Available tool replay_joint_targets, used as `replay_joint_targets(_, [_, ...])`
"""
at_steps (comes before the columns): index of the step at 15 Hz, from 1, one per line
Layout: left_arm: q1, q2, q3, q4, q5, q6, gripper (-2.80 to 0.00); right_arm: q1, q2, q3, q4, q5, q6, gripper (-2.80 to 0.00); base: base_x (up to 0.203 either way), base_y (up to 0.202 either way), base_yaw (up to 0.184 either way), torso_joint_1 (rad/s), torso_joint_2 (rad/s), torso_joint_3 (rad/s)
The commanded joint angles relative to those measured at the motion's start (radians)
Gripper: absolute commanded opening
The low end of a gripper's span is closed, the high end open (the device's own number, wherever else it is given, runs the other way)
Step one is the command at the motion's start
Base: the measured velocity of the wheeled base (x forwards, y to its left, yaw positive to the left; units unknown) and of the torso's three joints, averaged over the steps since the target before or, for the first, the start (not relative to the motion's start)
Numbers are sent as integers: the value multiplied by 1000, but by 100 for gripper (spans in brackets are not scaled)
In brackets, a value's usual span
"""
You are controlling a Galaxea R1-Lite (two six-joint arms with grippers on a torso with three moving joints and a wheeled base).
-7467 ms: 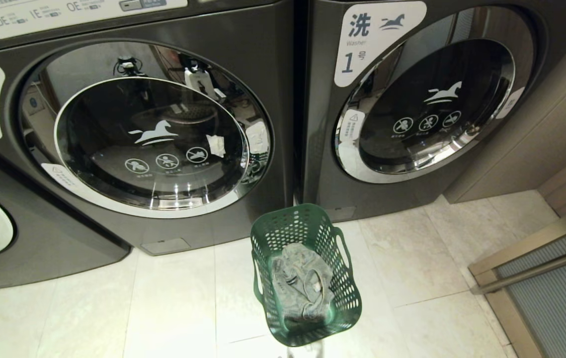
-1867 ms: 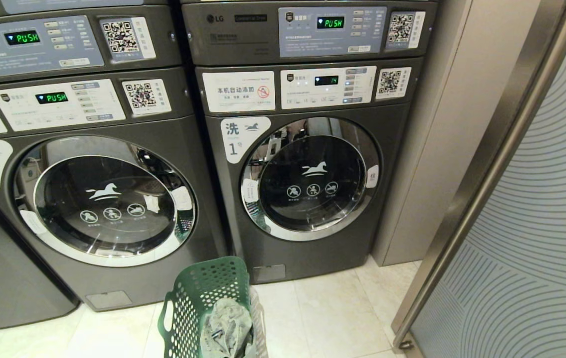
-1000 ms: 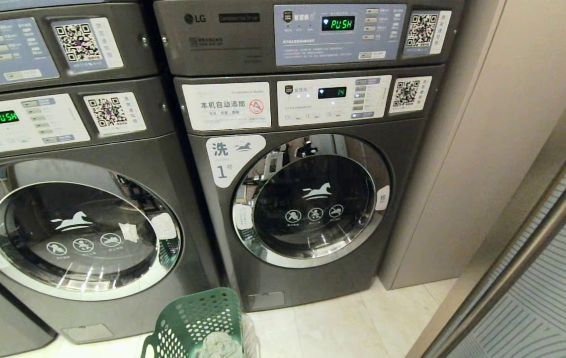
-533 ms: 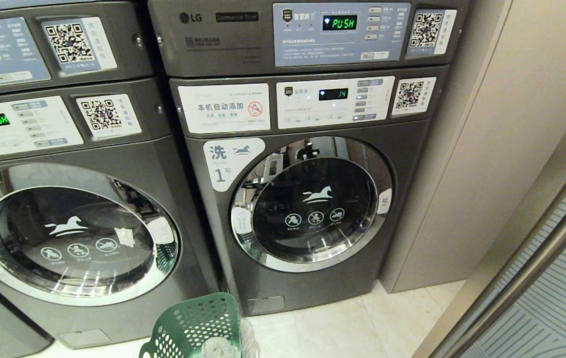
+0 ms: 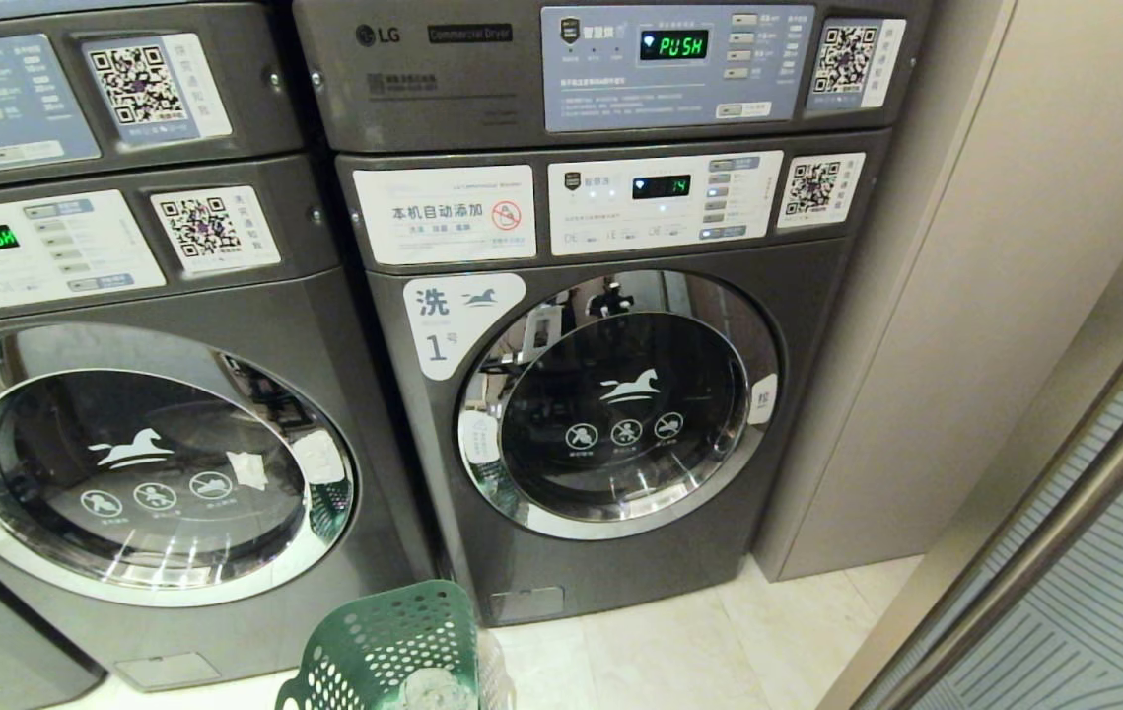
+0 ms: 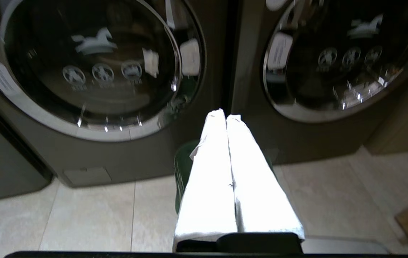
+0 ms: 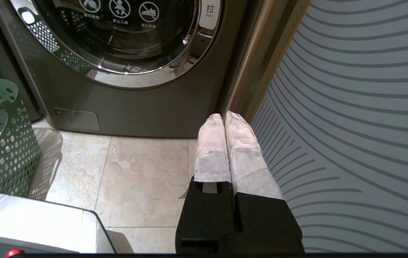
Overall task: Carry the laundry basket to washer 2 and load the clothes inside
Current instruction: Open the lid of the washing machine
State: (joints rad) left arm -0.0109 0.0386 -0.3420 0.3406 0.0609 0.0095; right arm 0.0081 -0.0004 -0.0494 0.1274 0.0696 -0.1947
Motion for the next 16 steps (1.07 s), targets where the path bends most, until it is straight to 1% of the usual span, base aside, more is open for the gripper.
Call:
replay_joint_targets(1, [-2,198,-192,20,4,-1,-280,1,1,-1,1,-2,35,-280,0,0,0,0,0,0])
replay_joint_targets(3, [-3,437,-316,34,4,-21,-280,0,0,0,1,-18,116,-280,0,0,0,0,0,0])
replay_joint_targets(4, [-4,564,-354,35,3,-50,-280,1,1,-1,1,-37,144,-280,0,0,0,0,0,0])
replay_joint_targets(5, [-3,706,-384,20,-6,-96,-280,1,0,-1,1,-44,167,-280,0,0,0,0,0,0])
replay_joint_targets(6, [0,833,-404,-18,-27,-139,-280,0,0,-1,1,-45,169,-280,0,0,0,0,0,0])
replay_joint_targets(7, [10,958,-417,-79,-66,-177,-280,0,0,-1,1,-45,169,-280,0,0,0,0,0,0])
replay_joint_targets(8, [24,1068,-424,-151,-123,-207,-280,0,0,-1,1,-45,169,-280,0,0,0,0,0,0])
replay_joint_targets(9, [46,1163,-428,-221,-195,-232,-280,0,0,-1,1,-45,169,-280,0,0,0,0,0,0])
replay_joint_targets(11, [123,1302,-424,-334,-330,-271,-280,0,0,-1,1,-45,169,-280,0,0,0,0,0,0])
replay_joint_targets(13, [201,1444,-423,-455,-413,-286,-280,0,0,-1,0,-45,169,-280,0,0,0,0,0,0])
replay_joint_targets(14, [242,1523,-421,-540,-463,-286,-280,0,0,-1,1,-45,169,-280,0,0,0,0,0,0])
replay_joint_targets(15, [287,1602,-415,-639,-514,-277,-280,0,2,-1,1,-45,169,-280,0,0,0,0,0,0])
replay_joint_targets(16, [338,1665,-410,-731,-562,-253,-280,0,0,-1,1,-45,169,-280,0,0,0,0,0,0])
